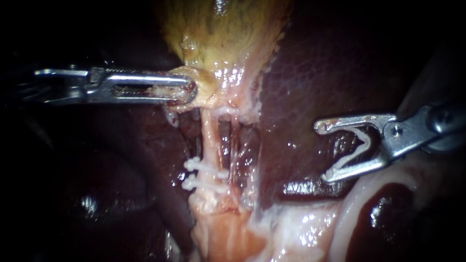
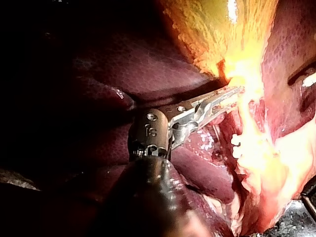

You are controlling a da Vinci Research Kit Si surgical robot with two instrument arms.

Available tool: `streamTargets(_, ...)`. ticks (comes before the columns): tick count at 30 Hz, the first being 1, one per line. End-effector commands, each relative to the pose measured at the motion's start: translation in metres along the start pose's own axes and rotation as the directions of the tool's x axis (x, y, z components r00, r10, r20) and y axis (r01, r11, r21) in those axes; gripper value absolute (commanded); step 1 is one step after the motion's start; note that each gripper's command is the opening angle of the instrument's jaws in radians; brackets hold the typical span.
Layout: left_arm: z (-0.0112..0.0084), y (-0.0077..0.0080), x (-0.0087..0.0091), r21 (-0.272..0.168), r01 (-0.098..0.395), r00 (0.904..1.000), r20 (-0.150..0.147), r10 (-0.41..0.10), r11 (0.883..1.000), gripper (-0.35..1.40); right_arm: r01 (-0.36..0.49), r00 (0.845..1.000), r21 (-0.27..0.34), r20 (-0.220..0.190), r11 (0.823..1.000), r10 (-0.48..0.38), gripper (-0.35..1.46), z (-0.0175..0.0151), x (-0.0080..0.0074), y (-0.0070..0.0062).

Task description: Clipping third clip left tube

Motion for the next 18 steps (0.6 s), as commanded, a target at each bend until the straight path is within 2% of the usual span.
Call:
streamTargets(1, -0.0006, 0.0003, 0.0006, -0.008, 0.002, 1.0, 0.003, -0.002, 1.0, -0.35, 0.0, 1.0, 0.0, 0.0, 1.0, 0.0, 0.5, 0.0, 0.0001, 0.0)
streamTargets(3, -0.0024, 0.0007, 0.0021, 0.001, 0.012, 0.9999, 0.0, -0.012, 1.0, -0.35, -0.001, 1.0, 0.0, 0.0, 1.0, 0.001, 0.5, 0.0, 0.0001, 0.0)
streamTargets(6, -0.0055, 0.0014, 0.0043, 0.008, 0.015, 0.9994, -0.031, -0.014, 1.0, -0.35, -0.001, 1.0, 0.0, 0.0, 1.0, 0.001, 0.5, 0.0, 0.0001, 0.0)
streamTargets(10, -0.0084, 0.002, 0.0061, 0.015, 0.01, 0.9983, -0.057, -0.009, 1.0, -0.35, -0.001, 1.0, -0.003, 0.003, 1.0, 0.001, 0.5, 0.0001, 0.0003, 0.0001)
streamTargets(12, -0.009, 0.002, 0.0062, 0.019, 0.012, 0.9982, -0.059, -0.011, 1.0, -0.35, -0.002, 1.0, 0.001, -0.004, 1.0, 0.002, 0.5, 0.0004, 0.0005, 0.0001)
streamTargets(16, -0.0087, 0.002, 0.0059, 0.023, 0.011, 0.9981, -0.061, -0.009, 1.0, -0.35, 0.001, 1.0, 0.016, -0.018, 1.0, -0.001, 0.5, 0.002, 0.0017, 0.0002)
streamTargets(18, -0.0085, 0.0021, 0.0057, 0.024, 0.01, 0.9981, -0.062, -0.009, 1.0, -0.35, -0.042, 0.999, 0.023, -0.032, 0.999, 0.043, 0.5, 0.0034, 0.0026, 0.0004)
